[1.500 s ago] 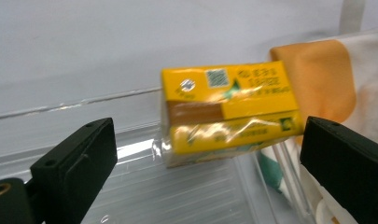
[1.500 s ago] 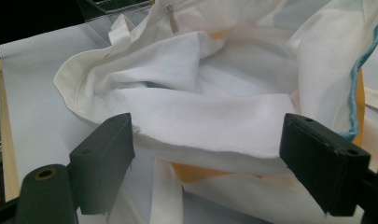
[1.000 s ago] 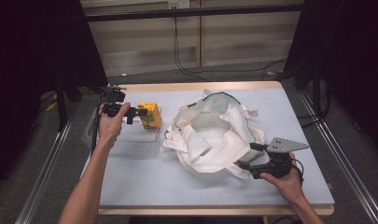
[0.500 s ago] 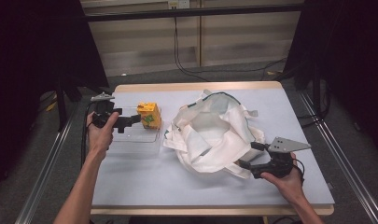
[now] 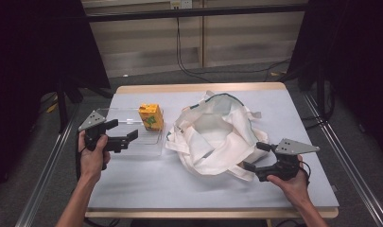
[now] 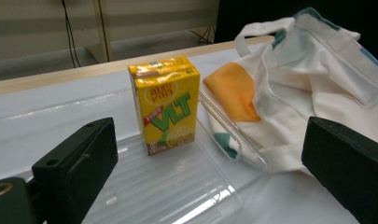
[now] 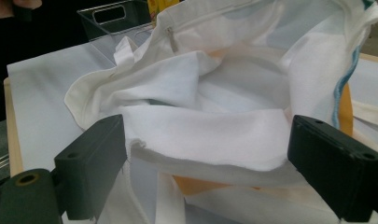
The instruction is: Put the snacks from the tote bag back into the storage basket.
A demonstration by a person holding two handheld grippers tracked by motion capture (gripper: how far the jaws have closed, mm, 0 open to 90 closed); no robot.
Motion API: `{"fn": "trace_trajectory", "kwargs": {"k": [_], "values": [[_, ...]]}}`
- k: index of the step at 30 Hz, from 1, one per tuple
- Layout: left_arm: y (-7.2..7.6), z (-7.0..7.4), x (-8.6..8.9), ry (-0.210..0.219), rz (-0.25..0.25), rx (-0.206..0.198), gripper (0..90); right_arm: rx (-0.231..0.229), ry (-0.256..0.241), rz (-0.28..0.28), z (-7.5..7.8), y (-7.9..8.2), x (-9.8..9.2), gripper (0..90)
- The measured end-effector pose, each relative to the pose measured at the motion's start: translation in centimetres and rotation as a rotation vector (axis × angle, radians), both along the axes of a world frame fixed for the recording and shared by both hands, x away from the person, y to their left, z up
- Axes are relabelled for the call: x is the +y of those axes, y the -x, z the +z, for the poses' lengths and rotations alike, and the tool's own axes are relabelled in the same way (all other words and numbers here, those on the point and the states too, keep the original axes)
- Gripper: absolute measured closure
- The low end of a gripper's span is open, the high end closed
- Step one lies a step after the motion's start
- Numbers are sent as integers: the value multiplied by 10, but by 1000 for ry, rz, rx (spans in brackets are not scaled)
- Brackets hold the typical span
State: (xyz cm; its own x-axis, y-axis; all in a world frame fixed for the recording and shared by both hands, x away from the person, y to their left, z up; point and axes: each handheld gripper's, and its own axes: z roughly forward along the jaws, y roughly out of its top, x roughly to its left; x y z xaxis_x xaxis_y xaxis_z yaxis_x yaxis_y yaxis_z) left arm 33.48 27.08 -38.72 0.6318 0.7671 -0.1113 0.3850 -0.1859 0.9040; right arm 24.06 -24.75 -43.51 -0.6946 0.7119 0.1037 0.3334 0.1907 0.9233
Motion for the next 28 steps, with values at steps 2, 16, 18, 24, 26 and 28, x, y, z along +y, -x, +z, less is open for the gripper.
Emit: {"fn": "trace_trajectory", "kwargs": {"k": [2, 16, 18, 24, 26, 28], "values": [[8, -3, 2, -1, -5, 6, 37, -1, -4, -6, 1, 1, -1, 116], [60, -18, 18, -23, 38, 26, 36, -23, 1, -57, 12, 7, -11, 117], [68, -25, 19, -23, 59, 40, 36, -17, -5, -72, 13, 9, -13, 118], [84, -52, 21, -54, 89, 80, 37, -18, -21, -95, 5, 15, -15, 118], [85, -56, 22, -61, 87, 84, 41, -6, -20, -100, 2, 16, -18, 119], [86, -57, 21, -94, 92, 48, 41, -2, -9, -106, -1, 16, -19, 121]]}}
